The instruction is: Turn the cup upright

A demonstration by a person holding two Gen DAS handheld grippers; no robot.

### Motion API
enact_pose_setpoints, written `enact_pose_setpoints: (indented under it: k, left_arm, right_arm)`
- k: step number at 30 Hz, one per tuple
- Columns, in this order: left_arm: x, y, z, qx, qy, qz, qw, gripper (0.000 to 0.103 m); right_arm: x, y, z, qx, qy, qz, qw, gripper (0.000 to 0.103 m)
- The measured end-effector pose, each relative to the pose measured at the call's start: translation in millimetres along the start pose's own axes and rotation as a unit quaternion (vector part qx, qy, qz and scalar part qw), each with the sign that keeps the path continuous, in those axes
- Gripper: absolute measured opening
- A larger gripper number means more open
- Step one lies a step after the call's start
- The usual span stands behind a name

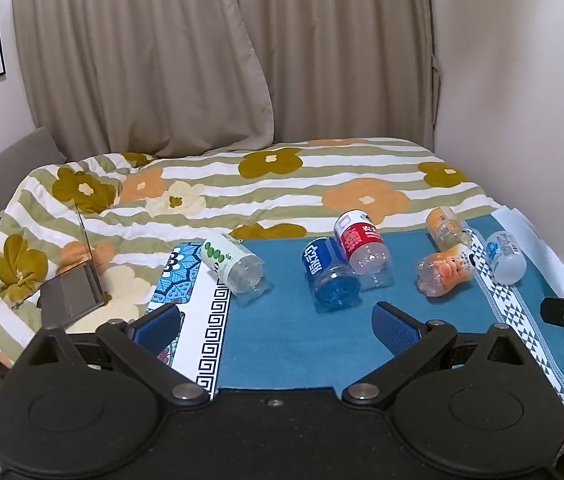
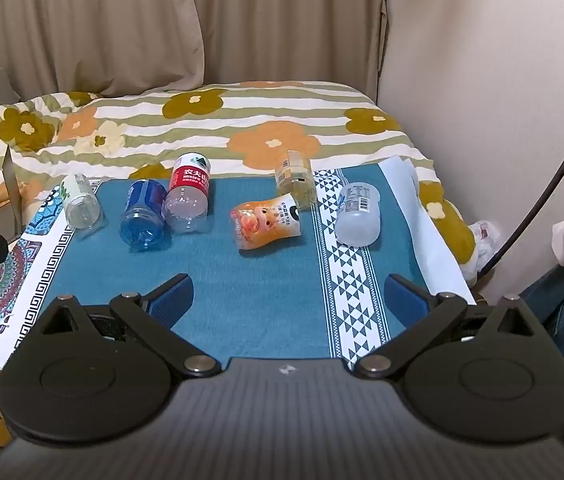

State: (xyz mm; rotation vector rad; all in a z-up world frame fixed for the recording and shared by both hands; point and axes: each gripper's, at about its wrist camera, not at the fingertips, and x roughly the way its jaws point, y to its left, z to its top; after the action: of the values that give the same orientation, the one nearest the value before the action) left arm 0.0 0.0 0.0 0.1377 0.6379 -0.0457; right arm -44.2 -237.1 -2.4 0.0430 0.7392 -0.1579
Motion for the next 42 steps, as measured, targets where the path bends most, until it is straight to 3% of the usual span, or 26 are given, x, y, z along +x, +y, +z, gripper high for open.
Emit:
enact_pose_setpoints:
  k: [42]
  left_arm:
    - [-0.1,2.1,-2.7,0.005,0.000,0.002,1.0000,0.103]
  right_arm:
    - [1.8,6.5,-1.0,0.001,0.008,0.001,1.000,0.103]
